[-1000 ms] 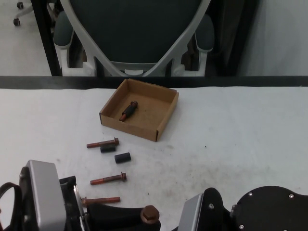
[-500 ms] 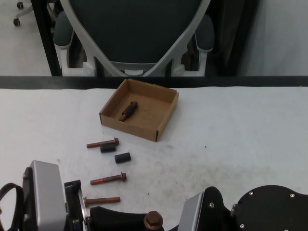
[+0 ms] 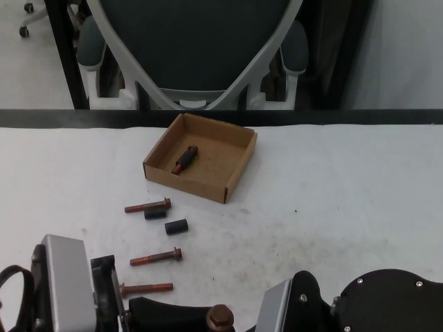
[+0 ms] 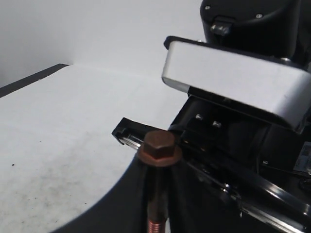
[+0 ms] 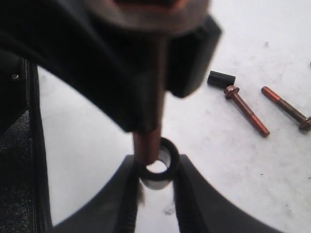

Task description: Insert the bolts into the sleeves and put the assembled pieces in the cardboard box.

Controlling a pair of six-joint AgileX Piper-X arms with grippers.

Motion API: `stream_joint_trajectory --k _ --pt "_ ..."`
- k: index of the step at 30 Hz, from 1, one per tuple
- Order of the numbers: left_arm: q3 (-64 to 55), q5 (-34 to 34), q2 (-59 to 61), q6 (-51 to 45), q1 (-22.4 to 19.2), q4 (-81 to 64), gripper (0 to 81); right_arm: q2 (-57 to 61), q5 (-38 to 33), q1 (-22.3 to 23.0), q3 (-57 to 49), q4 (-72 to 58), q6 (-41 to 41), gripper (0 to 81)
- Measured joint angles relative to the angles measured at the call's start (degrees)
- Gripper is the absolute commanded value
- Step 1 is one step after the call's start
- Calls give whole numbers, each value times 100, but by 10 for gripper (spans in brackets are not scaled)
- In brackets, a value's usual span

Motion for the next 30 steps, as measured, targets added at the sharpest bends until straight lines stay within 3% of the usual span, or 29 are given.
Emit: stream_joint_trajectory --k 26,30 --pt "0 -194 0 432 0 541 4 -26 7 104 -28 -26 0 2" --pt "0 -222 0 483 0 541 99 -26 33 104 -41 -40 0 2"
